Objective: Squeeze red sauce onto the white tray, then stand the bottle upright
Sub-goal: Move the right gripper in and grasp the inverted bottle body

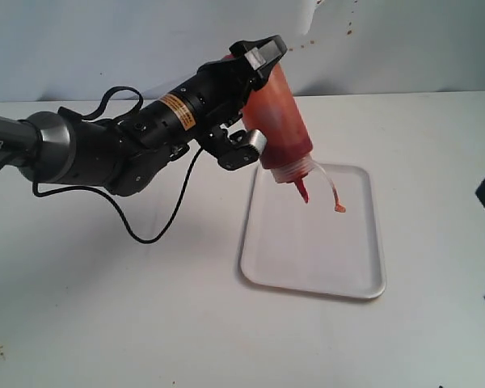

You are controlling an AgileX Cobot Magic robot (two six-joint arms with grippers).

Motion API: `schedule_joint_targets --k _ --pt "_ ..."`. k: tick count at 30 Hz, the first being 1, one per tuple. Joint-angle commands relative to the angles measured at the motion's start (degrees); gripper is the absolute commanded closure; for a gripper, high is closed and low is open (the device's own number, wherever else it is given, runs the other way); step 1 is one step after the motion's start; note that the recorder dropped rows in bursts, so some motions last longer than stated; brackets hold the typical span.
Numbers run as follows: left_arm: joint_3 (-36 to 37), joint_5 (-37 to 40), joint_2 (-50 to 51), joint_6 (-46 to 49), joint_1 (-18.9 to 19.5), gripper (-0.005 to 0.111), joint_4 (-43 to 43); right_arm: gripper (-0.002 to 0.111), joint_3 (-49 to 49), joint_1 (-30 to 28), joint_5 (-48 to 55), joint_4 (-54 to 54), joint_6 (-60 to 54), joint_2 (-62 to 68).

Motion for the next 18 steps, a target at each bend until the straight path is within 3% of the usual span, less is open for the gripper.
schedule_joint_targets --k 1,12,15,18 --pt "-0.7 -4.5 -0.6 -0.1 -0.2 0.107 -1.9 0.108 -5.8 0.2 1.0 -1.3 0.5 11.6" --pt "-0.7 -4.6 -0.6 -0.1 -0.2 0.107 -1.6 0.104 -24.7 0.2 1.0 -3.7 1.5 37.5" --pt "-0.7 -4.6 -0.6 -0.1 -0.2 0.107 -1.6 0.085 -27.3 0.2 1.1 -4.0 2.7 40.9" --pt "-0.7 -4.6 -0.6 -0.1 -0.2 0.107 -1.6 0.048 -29.6 0.2 1.1 -5.9 2.5 43.4"
